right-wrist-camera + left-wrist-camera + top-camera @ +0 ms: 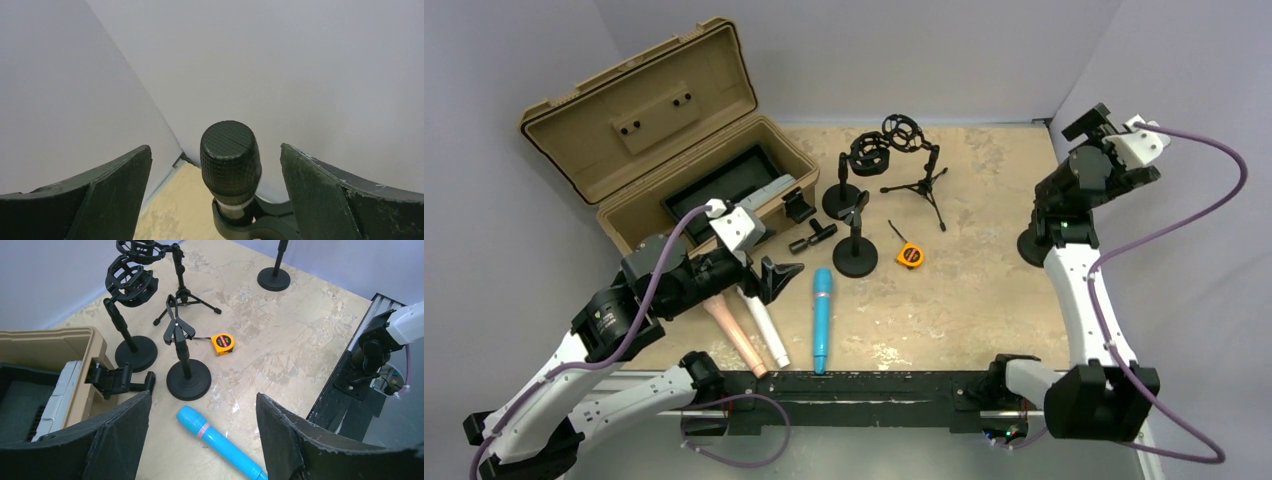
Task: Remove the microphone from the stand
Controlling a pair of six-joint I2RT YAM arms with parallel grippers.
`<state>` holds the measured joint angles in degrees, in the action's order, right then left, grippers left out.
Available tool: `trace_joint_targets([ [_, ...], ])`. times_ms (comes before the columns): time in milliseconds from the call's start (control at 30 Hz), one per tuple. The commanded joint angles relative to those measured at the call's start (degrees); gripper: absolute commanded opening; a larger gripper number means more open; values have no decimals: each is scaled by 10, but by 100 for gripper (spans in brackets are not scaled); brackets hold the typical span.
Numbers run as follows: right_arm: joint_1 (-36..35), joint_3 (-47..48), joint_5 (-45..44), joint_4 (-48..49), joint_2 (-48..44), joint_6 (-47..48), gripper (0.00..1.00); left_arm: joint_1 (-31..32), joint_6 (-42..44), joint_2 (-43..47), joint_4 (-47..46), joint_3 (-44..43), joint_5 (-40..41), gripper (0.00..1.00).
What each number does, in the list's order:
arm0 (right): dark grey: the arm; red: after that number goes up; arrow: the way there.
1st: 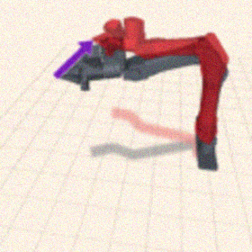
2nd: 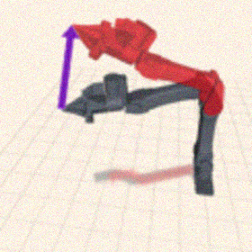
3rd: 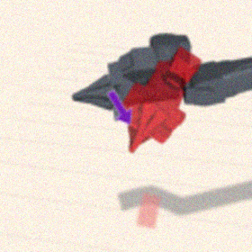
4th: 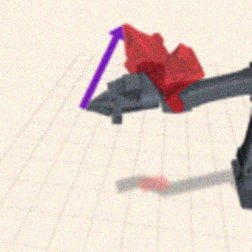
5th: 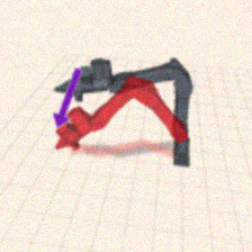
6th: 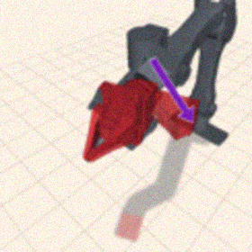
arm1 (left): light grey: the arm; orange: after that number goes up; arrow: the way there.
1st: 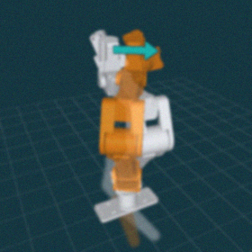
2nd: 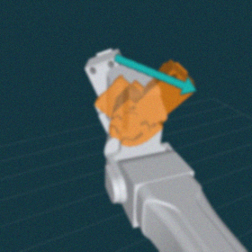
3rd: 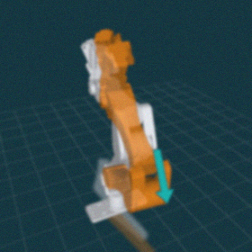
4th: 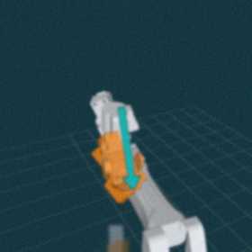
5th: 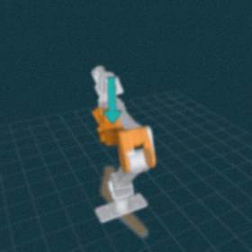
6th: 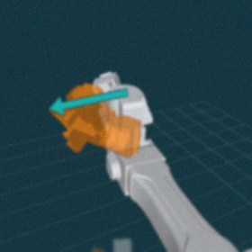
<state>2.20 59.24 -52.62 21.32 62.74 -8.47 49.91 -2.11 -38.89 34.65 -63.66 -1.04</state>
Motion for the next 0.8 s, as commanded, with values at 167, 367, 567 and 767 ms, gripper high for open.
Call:
trace_joint_targets([
  [167, 48, 93, 93, 31, 100, 12, 96, -2, 18, -19, -23, 8, 2, 74],
  [367, 50, 87, 129, 27, 121, 0, 77, -2, 18, -33, -22, 9, 2, 74],
  [567, 50, 26, 166, 53, 77, 2, 53, -2, 18, -44, -20, 9, 3, 74],
  [767, 50, 0, 194, 30, 26, 13, 29, -2, 18, -54, -20, 8, -6, 74],
])
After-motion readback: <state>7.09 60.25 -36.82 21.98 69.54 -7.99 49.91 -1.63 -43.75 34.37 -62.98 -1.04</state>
